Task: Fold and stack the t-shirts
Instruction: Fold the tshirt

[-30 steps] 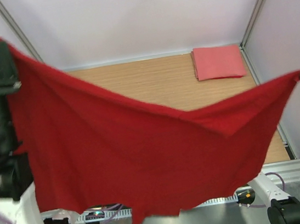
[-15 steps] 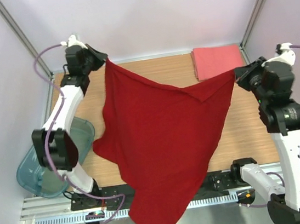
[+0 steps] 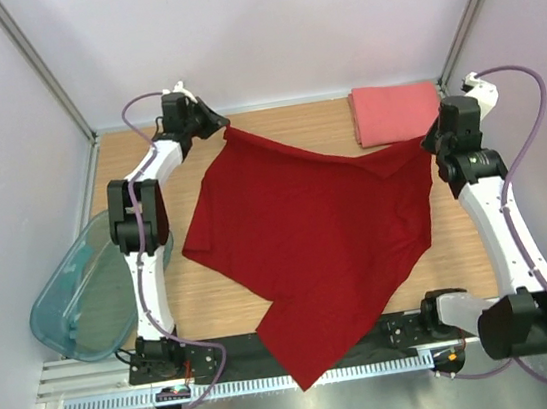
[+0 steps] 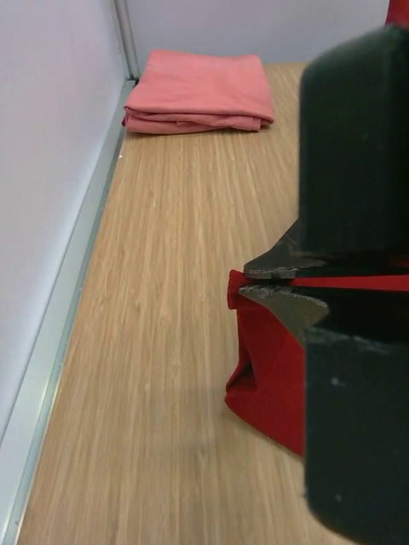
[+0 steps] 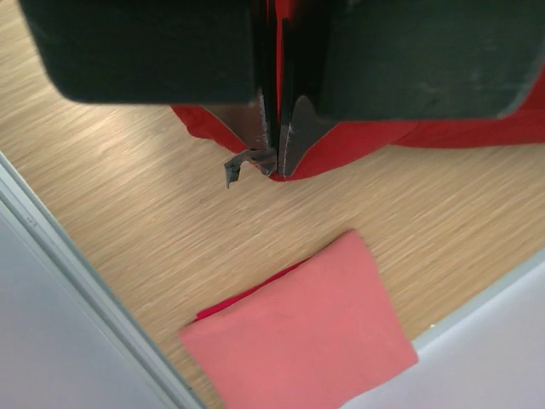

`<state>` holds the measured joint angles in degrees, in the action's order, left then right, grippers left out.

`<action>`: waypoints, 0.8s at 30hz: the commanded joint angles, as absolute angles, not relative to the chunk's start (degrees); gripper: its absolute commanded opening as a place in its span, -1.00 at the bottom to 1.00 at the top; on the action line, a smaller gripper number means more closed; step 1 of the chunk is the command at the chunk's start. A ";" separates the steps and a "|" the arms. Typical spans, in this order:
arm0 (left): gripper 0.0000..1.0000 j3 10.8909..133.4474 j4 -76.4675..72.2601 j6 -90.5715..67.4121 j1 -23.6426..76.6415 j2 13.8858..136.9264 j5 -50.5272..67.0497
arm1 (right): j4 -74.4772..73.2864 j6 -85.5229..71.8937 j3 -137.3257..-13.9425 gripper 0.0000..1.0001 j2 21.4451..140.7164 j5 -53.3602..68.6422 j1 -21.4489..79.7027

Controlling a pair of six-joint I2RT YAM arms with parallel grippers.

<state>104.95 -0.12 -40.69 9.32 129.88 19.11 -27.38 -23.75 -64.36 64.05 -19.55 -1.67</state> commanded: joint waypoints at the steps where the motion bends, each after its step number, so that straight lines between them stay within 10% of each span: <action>1: -0.99 110.91 -3.34 -42.44 9.23 132.61 22.67 | -21.53 -20.92 -65.21 -0.98 66.43 -23.12 -3.07; 24: -1.00 115.23 24.51 -34.19 6.16 130.79 19.86 | -53.87 -32.60 -62.94 -0.98 61.79 -3.18 -3.43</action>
<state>115.83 19.20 -35.59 7.84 136.77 21.10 -49.04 -30.00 -64.86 64.10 -7.53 -3.25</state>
